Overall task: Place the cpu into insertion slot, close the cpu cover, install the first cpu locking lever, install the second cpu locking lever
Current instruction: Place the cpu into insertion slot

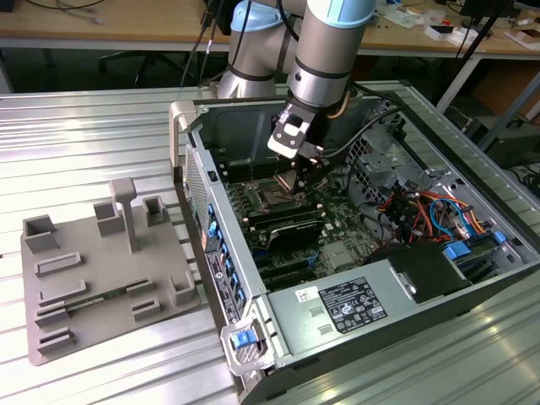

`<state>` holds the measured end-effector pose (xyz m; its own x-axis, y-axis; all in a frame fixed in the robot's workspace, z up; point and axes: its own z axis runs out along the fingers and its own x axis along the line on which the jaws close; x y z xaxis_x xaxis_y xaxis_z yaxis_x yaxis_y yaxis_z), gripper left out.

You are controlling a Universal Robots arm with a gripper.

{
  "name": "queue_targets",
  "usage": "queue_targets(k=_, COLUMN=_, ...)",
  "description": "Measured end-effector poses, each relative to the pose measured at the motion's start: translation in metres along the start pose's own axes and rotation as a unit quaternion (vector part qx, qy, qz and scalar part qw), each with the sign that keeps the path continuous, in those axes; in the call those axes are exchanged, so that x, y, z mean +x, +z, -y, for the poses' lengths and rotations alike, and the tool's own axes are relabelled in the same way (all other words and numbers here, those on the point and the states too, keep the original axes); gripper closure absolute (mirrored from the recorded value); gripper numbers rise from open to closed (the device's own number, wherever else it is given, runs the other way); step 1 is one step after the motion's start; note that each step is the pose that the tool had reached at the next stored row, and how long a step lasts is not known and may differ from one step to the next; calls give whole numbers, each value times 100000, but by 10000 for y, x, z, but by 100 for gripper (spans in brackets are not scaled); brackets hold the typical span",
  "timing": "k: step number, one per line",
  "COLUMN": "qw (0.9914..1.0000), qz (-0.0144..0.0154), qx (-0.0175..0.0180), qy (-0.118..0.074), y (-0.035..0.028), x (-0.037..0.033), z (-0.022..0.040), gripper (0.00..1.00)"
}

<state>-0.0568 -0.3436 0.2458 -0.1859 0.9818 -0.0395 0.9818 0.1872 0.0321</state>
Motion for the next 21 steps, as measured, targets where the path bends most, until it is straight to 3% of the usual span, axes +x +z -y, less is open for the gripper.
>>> queue_targets(k=21, qw=99996, qz=26, qx=33, qy=899, y=1, x=0, z=0, gripper=45)
